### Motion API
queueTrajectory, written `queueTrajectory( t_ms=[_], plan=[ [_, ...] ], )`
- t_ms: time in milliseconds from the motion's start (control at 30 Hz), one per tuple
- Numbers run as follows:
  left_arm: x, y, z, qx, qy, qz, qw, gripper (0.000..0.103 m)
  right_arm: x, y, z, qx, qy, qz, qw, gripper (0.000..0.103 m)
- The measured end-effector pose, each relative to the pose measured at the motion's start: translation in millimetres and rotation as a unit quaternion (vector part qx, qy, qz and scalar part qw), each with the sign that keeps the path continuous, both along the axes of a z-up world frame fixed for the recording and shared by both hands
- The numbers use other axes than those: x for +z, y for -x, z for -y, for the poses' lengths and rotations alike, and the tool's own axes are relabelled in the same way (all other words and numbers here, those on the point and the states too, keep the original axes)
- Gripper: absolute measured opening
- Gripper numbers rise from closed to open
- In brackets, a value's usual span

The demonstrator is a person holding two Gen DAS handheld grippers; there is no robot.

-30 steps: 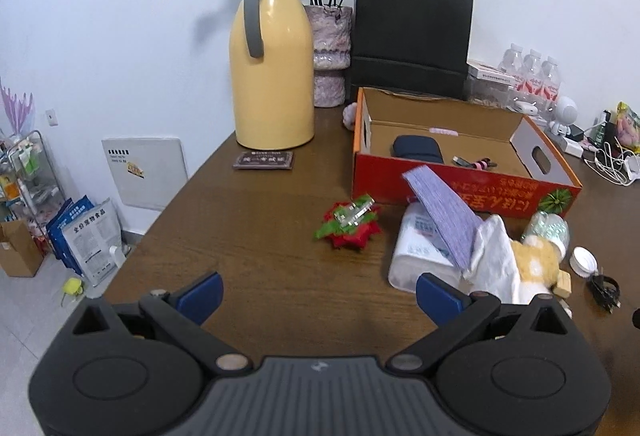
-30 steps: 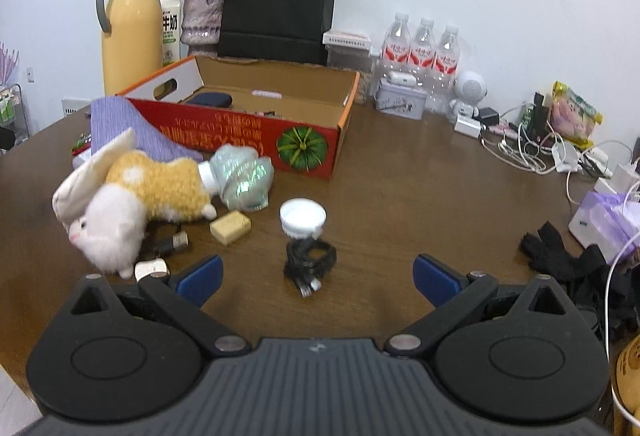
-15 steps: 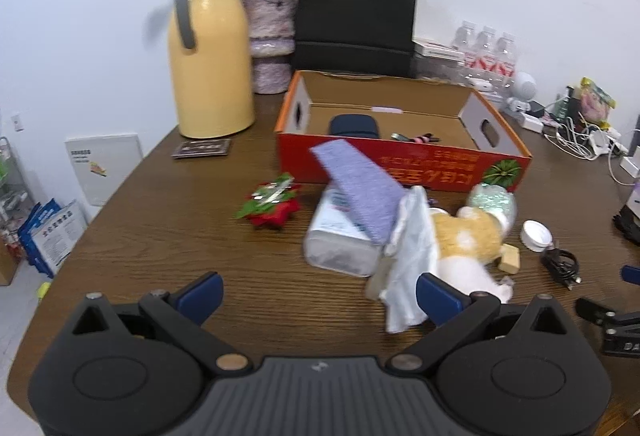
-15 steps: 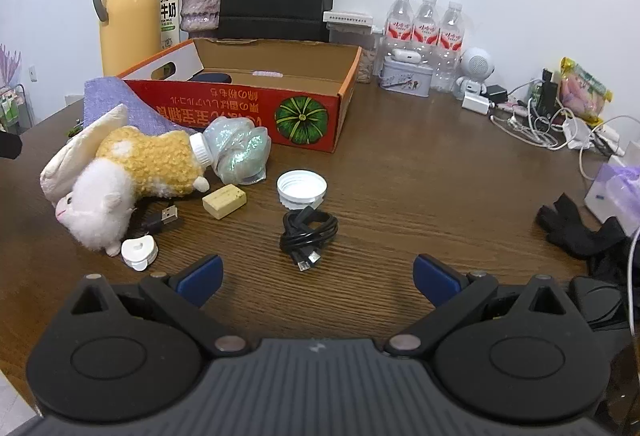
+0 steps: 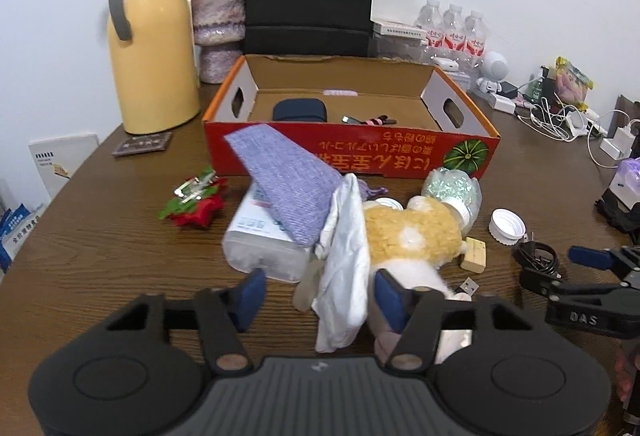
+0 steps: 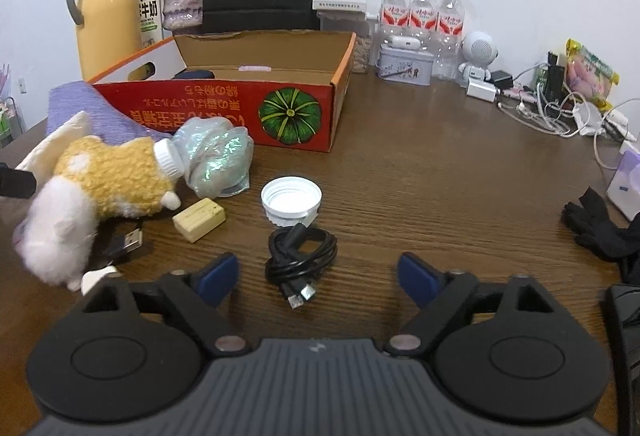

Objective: Organize objects
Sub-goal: 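Move both grippers back toward the remaining items on the table, then grasp the tissue pack with the left gripper while the right gripper grasps a black cable, then carry the white tissue into the box and open the left gripper while the right gripper drops the cable in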

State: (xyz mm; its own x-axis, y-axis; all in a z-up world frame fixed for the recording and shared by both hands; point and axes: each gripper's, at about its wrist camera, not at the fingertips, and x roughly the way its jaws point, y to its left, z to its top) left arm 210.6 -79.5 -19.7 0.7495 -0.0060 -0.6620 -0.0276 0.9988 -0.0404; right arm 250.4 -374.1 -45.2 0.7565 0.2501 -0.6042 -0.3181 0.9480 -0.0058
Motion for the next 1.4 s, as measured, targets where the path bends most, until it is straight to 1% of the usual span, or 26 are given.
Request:
queueTrajectory(
  t_ms=[33,67,100,167,200,233,267,433,667,1200,1400],
  plan=[
    [-1.1,-1.6,-0.1,-0.001,0.004,-0.001,1.0000,0.046,0.6,-2.3,0.3,0.000,-0.005,0.002,1.000,0.077],
    [-2.3,-3.1,-0.3,-0.002,0.008,-0.002,1.0000,0.040,1.2,-3.8,0.1,0.001,-0.008,0.004,1.000,0.077],
    [-3.2,-4.0,0.0,-0.003,0.011,-0.003,0.9999,0.038,1.5,-5.3,-0.4,0.001,-0.009,0.005,1.000,0.074],
    [-4.7,-5.7,-0.3,-0.006,0.016,-0.005,0.9998,0.020,1.2,-8.3,-2.1,0.007,-0.014,0.000,1.000,0.064],
    [-5.4,-6.4,-0.2,-0.006,0.017,-0.007,0.9998,0.015,1.0,-8.8,-2.8,0.010,-0.016,-0.002,1.000,0.050],
    [-6.2,-7.1,0.0,-0.006,0.017,-0.009,0.9998,0.010,1.3,-8.7,-3.8,0.013,-0.018,-0.002,1.000,0.040],
    [-6.4,-7.2,0.5,-0.007,0.016,-0.009,0.9998,0.008,1.9,-7.8,-4.9,0.015,-0.016,0.001,1.000,0.040],
    [0.3,-2.5,-2.2,-0.006,0.016,0.006,0.9998,0.007,5.2,1.9,-11.1,0.026,-0.007,0.025,0.999,0.039],
    [13.7,7.3,-6.3,-0.008,0.021,0.027,0.9994,0.007,10.6,8.5,-11.1,0.027,-0.015,0.033,0.999,0.039],
    [44.1,20.5,-13.2,-0.014,0.033,0.069,0.9970,0.007,40.5,23.6,-21.2,0.038,-0.024,0.072,0.996,0.039],
    [53.4,18.5,-14.4,-0.017,0.030,0.086,0.9957,0.007,50.9,25.0,-30.8,0.047,-0.030,0.086,0.995,0.039]
  ],
)
